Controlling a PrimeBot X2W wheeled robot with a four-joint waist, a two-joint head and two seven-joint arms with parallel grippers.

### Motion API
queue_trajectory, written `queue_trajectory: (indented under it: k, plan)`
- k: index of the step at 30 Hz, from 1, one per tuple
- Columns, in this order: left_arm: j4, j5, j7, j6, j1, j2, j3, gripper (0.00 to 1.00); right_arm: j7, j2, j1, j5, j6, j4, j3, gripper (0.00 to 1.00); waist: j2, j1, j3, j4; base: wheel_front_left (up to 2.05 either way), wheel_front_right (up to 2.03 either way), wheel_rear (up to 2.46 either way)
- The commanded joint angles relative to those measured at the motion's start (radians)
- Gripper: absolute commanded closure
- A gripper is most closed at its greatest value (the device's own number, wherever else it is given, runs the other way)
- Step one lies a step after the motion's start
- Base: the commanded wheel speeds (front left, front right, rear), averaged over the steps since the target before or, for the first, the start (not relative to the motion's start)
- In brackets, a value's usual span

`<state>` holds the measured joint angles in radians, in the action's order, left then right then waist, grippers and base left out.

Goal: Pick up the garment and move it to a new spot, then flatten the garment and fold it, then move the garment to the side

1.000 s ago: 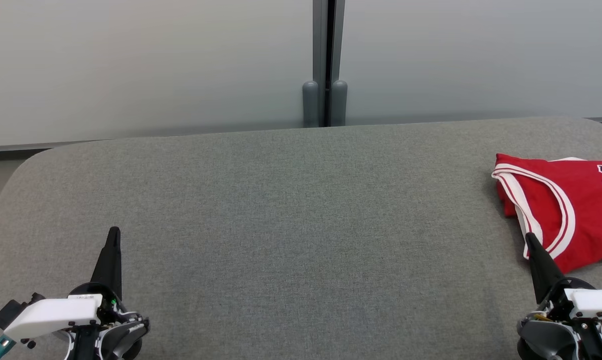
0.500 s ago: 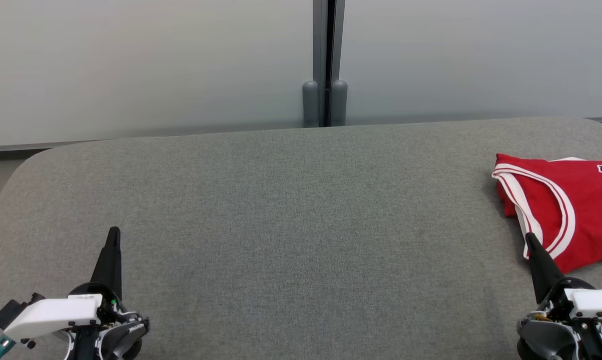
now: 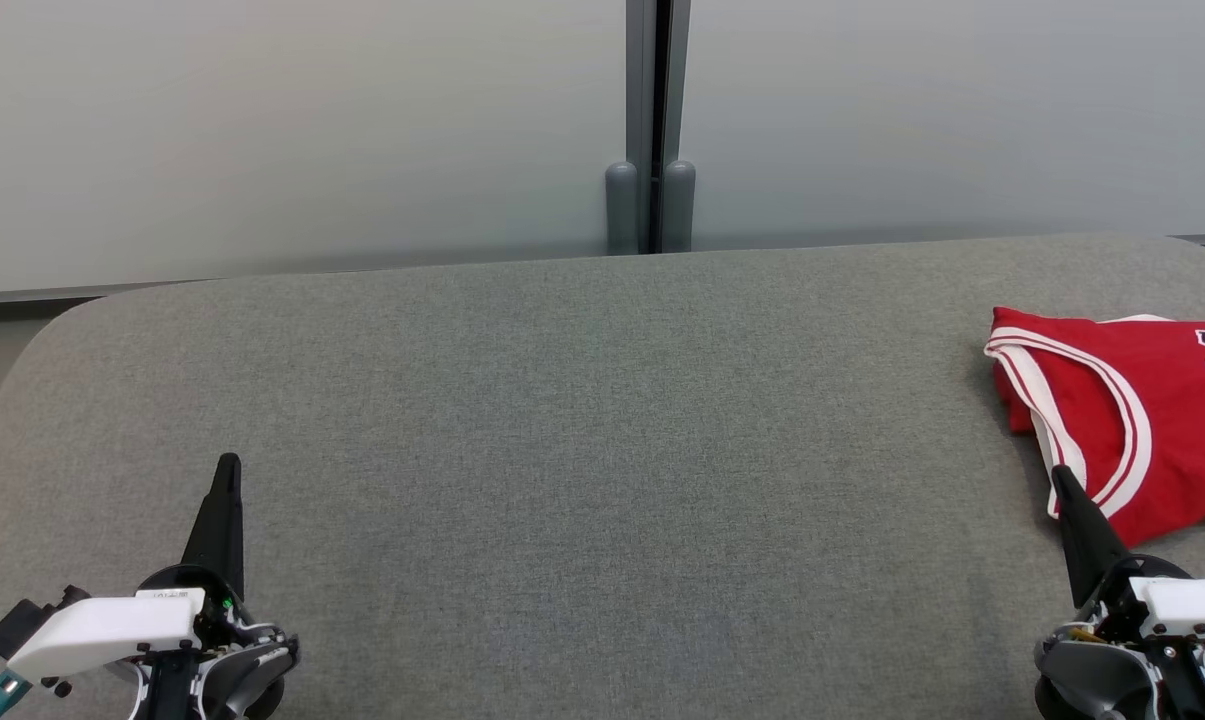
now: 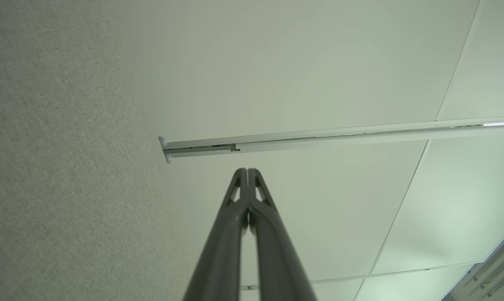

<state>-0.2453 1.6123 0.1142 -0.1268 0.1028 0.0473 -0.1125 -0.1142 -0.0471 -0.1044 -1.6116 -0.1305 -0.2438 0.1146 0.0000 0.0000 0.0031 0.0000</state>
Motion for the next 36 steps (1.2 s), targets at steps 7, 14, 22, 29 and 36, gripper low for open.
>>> queue_trajectory:
  k: [7,14,22,29,36]
  plan:
    - [-0.001,0.001,0.003,-0.008,0.013,0.006,-0.004,1.0,-0.004,-0.004,-0.008,-0.002,0.0,-0.002,0.001,1.0,0.0,0.0,0.0,0.0,0.0,0.0,0.0]
    - [-0.001,0.001,0.003,-0.007,0.013,0.006,-0.004,1.0,-0.003,-0.004,-0.008,-0.002,0.0,-0.002,0.001,1.0,0.0,0.0,0.0,0.0,0.0,0.0,0.0]
    - [-0.001,0.001,0.003,-0.007,0.013,0.006,-0.004,1.0,-0.003,-0.004,-0.008,-0.002,0.0,-0.002,0.001,1.0,0.0,0.0,0.0,0.0,0.0,0.0,0.0]
    - [-0.001,0.001,0.003,-0.007,0.013,0.006,-0.004,1.0,-0.003,-0.004,-0.008,-0.002,0.0,-0.002,0.001,1.0,0.0,0.0,0.0,0.0,0.0,0.0,0.0]
    - [-0.001,0.001,0.003,-0.008,0.013,0.006,-0.004,1.0,-0.003,-0.005,-0.008,-0.002,0.0,-0.002,0.001,1.0,0.0,0.0,0.0,0.0,0.0,0.0,0.0]
